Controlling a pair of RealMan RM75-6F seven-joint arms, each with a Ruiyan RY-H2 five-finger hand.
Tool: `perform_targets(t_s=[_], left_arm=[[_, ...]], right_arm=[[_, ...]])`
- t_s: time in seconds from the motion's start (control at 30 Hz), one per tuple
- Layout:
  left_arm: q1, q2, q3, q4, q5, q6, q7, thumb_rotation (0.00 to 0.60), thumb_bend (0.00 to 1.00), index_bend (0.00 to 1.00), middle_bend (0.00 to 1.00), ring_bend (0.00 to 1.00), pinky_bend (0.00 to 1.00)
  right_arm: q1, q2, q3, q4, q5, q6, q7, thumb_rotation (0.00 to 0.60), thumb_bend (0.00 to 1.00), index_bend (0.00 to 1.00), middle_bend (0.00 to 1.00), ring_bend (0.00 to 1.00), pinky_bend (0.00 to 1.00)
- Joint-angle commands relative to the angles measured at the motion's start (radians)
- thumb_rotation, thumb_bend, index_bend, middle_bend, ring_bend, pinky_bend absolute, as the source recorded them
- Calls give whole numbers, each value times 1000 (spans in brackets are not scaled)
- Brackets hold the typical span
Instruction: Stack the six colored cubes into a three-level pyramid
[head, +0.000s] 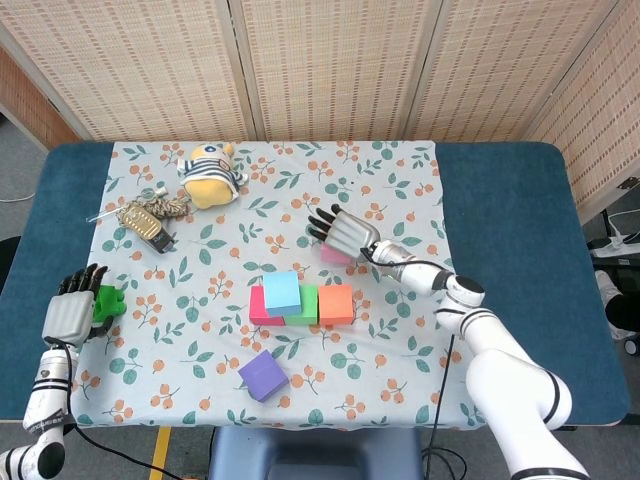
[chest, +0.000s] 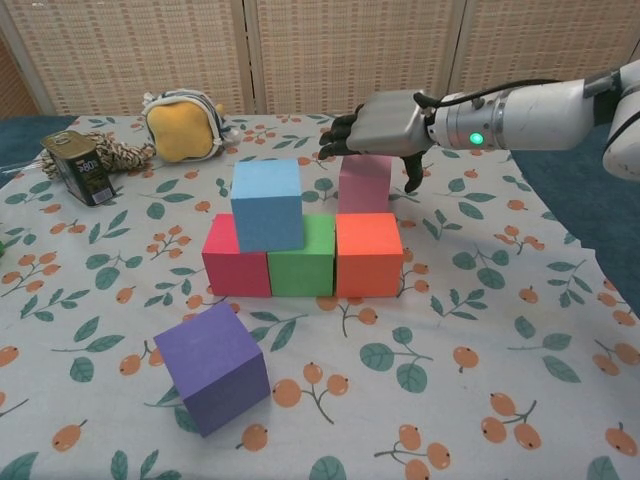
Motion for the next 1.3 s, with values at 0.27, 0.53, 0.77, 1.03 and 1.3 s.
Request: perform_targets(t_s=[0.27, 0.53, 0.77, 1.03, 1.3], left_arm=[[0, -1, 0, 2, -1, 2, 2, 600, 350, 0, 0, 0, 110], [4, 4, 2, -10, 8, 14, 0, 600, 349, 0, 0, 0, 110], [10, 11, 4, -24, 19, 31, -2, 600, 349, 0, 0, 0, 110], [10, 4, 8, -31, 21, 40, 19, 600, 348, 0, 0, 0, 110], [8, 0, 13, -40, 30, 42, 30, 600, 348, 0, 0, 0, 110]], right_arm=[[-2, -41, 3, 52, 11, -2, -8, 600, 187, 303, 0, 0, 287], [-15, -31, 13, 48, 21, 53, -6, 600, 208, 448, 0, 0, 307], [-29, 58, 38, -33, 32, 188, 32, 600, 211, 486, 0, 1, 324], [-42, 224, 34, -242, 0, 328, 33, 600, 215, 482, 0, 2, 324], [-44, 371, 25, -519, -45, 369, -74, 600, 215, 470, 0, 2, 324]])
